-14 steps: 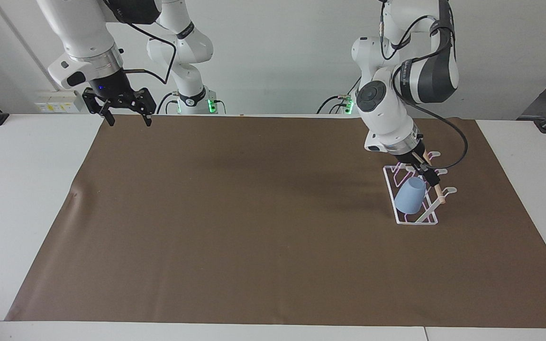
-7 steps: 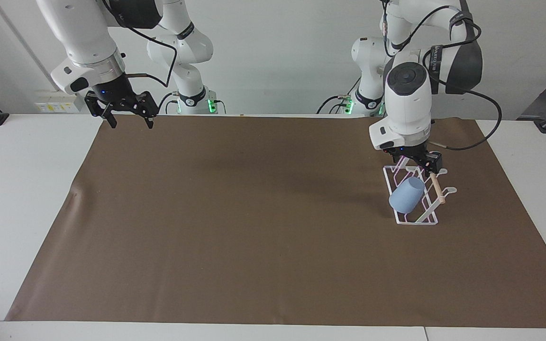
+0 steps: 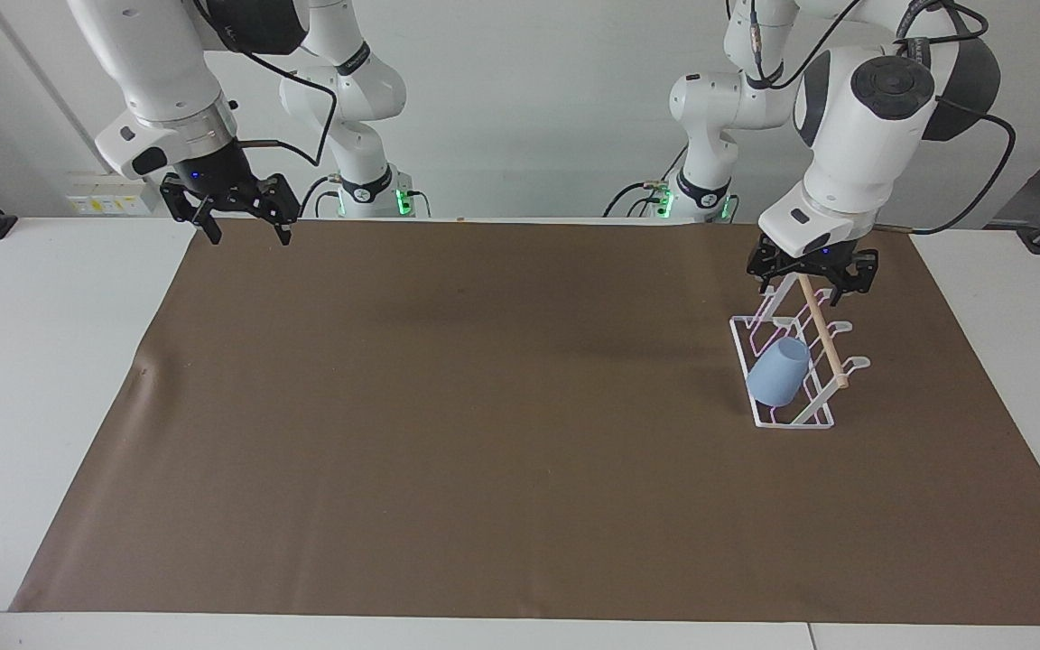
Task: Hang cup on cup holder
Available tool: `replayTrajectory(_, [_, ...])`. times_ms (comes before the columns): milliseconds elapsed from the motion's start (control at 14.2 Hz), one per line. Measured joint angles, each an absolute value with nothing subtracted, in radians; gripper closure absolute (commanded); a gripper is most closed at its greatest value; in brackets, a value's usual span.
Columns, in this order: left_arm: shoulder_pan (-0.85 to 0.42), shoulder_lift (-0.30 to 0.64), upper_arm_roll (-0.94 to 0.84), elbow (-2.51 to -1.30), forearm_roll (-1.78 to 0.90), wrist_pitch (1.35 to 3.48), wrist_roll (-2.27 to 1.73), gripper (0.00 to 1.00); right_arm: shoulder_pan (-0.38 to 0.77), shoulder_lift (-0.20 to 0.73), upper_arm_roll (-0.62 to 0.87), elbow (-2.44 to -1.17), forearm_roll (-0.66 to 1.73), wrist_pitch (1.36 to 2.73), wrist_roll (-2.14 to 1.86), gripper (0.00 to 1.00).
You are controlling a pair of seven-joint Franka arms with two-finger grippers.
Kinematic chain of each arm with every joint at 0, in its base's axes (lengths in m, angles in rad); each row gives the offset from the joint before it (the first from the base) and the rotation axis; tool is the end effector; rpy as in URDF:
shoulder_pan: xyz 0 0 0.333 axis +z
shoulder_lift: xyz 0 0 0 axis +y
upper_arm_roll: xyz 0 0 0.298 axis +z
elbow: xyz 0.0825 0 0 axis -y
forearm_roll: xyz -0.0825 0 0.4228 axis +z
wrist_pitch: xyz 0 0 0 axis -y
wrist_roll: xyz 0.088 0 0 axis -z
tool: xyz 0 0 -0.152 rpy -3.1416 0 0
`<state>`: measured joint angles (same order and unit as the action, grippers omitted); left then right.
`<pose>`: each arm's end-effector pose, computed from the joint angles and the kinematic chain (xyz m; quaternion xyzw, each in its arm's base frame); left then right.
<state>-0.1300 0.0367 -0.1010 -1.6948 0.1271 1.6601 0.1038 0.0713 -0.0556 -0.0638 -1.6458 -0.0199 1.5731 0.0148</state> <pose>0.5894 -0.1193 0.4849 -0.9822 0.1740 0.0316 0.0633 0.5756 0.0006 0.5559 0.9999 -0.0035 -0.0085 0.0083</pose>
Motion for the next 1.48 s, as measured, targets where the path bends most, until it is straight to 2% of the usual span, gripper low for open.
replayTrajectory(422, [-0.046,0.001,-0.100,-1.720,0.070,1.660,0.055,0.00,0.071,-0.056,-0.064,-1.646,-0.020,1.573,0.015,0.00])
replayTrajectory(773, [-0.039,-0.006,-0.103,-1.692,0.065,1.661,0.046,0.00,0.071,-0.059,-0.064,-1.645,-0.020,1.573,0.015,0.00])
replayTrajectory(1195, [0.001,-0.006,-0.096,-1.619,0.039,1.609,0.039,0.00,0.071,-0.146,-0.064,-1.641,-0.020,1.569,0.015,0.00])
replayTrajectory(1477, [0.034,-0.001,-0.096,-1.562,0.019,1.563,0.039,0.00,0.071,-0.164,-0.066,-1.642,-0.020,1.533,0.015,0.00])
